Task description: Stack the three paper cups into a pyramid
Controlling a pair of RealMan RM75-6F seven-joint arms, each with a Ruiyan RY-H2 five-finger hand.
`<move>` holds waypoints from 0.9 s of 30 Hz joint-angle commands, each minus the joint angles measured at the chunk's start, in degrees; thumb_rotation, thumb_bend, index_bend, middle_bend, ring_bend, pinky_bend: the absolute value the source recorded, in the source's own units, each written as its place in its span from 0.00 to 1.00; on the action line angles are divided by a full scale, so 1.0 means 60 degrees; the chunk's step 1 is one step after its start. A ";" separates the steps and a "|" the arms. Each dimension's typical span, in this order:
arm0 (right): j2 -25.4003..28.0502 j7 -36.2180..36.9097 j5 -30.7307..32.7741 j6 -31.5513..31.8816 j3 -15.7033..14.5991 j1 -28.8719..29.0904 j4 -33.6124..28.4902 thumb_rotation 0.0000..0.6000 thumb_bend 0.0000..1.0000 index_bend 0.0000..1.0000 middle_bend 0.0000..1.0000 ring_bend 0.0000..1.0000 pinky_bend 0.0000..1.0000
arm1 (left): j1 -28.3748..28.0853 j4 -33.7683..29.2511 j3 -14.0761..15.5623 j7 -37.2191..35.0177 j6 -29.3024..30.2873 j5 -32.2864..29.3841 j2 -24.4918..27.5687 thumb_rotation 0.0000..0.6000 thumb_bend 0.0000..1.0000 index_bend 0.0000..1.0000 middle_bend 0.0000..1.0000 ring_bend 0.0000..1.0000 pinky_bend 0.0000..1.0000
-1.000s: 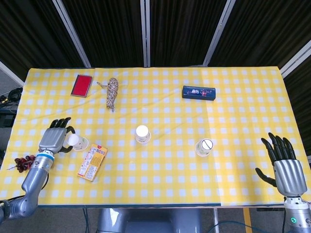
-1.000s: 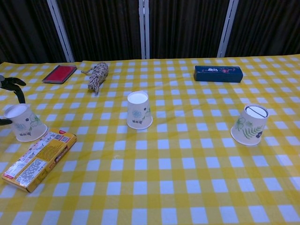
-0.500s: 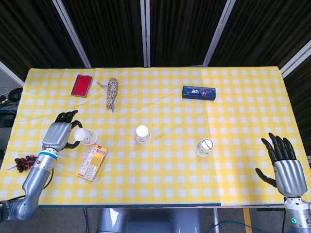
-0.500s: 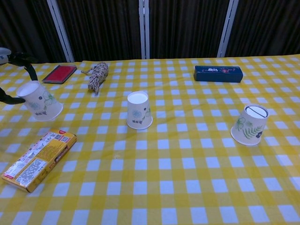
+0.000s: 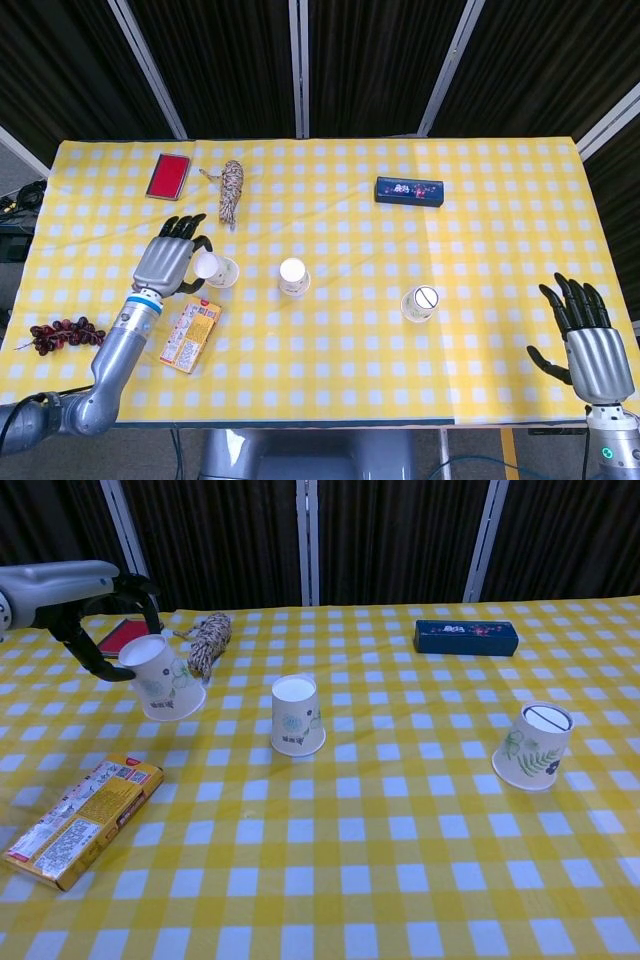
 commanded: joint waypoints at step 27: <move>0.0002 0.0285 0.0390 -0.0340 0.0068 0.0068 0.0165 1.00 0.09 0.15 0.00 0.00 0.06 | -0.1880 0.1900 0.0201 0.0981 -0.0106 -0.1152 -0.2533 1.00 0.26 0.16 0.00 0.00 0.00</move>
